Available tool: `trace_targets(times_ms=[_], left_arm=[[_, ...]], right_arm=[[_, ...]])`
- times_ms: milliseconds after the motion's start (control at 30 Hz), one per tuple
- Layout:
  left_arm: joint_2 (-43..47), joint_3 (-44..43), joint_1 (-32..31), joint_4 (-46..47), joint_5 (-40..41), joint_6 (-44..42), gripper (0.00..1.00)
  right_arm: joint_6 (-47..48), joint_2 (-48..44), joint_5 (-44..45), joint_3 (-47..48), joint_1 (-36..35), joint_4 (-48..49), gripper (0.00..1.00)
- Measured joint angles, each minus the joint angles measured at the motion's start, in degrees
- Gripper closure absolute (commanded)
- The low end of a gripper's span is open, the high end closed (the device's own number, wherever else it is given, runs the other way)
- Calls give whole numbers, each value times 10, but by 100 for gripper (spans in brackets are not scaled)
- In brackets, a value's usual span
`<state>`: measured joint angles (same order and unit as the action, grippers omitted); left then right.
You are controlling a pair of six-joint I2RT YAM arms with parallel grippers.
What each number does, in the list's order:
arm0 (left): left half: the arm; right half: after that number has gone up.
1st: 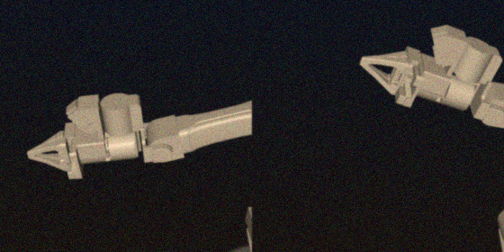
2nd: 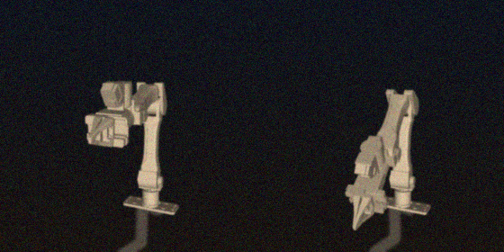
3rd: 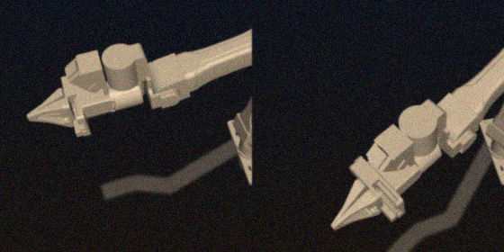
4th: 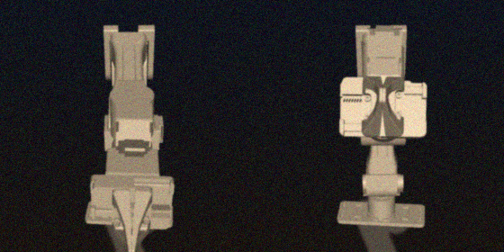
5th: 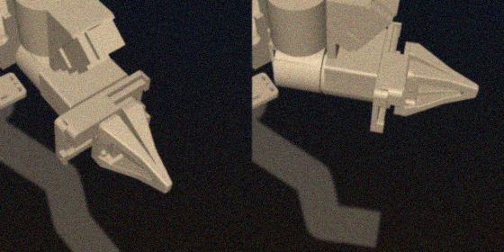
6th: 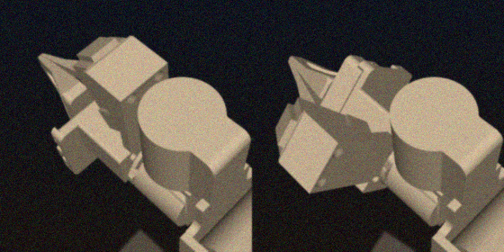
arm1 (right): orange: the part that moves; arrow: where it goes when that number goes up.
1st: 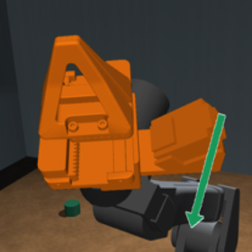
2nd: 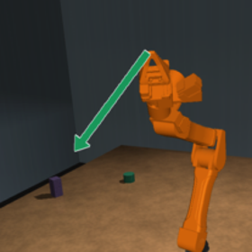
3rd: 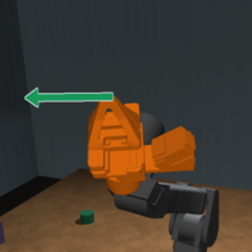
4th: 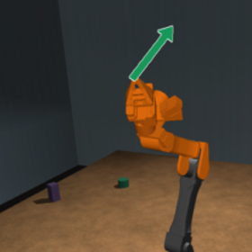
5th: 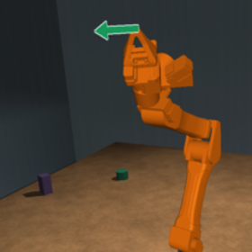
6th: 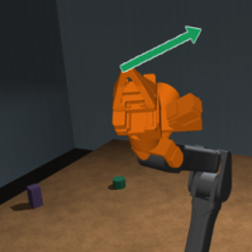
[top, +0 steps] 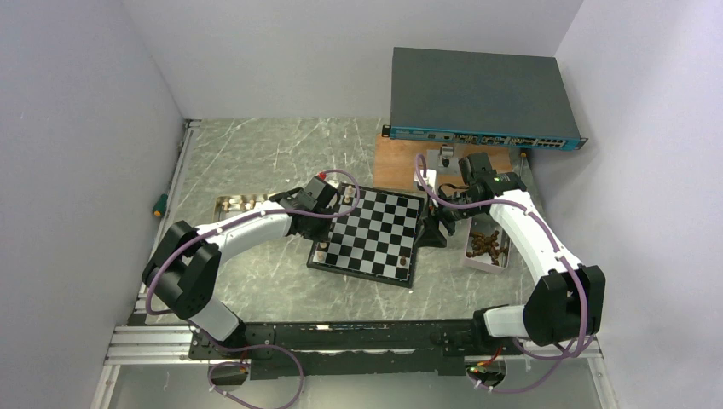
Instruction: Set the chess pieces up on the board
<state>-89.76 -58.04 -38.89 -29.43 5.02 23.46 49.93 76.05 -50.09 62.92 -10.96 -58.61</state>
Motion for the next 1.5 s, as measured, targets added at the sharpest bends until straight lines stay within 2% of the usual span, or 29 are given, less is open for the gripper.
trace_targets(times_ms=[567, 833, 933, 1067, 1233, 1400, 1500], left_arm=[[-2, -3, -2, -11, 3, 0, 75], [-2, -17, -2, -23, 5, 0, 63], [-2, -27, -2, -32, 5, 0, 56], [3, -45, -2, -42, 5, -2, 43], [50, -50, -2, -48, 5, -14, 29], [114, -50, 10, -46, 9, -33, 19], [145, -49, 47, -42, 5, -46, 17]], right_arm=[[0, 0, 0, 0, 1, 0, 27], [0, 0, 0, 0, 2, 0, 27], [0, 0, 0, 0, 2, 0, 27], [0, 0, 0, 0, 2, 0, 27], [0, 0, 0, 0, 2, 0, 27], [0, 0, -2, 0, 2, 0, 27], [0, 0, -4, 0, 3, 0, 27]])
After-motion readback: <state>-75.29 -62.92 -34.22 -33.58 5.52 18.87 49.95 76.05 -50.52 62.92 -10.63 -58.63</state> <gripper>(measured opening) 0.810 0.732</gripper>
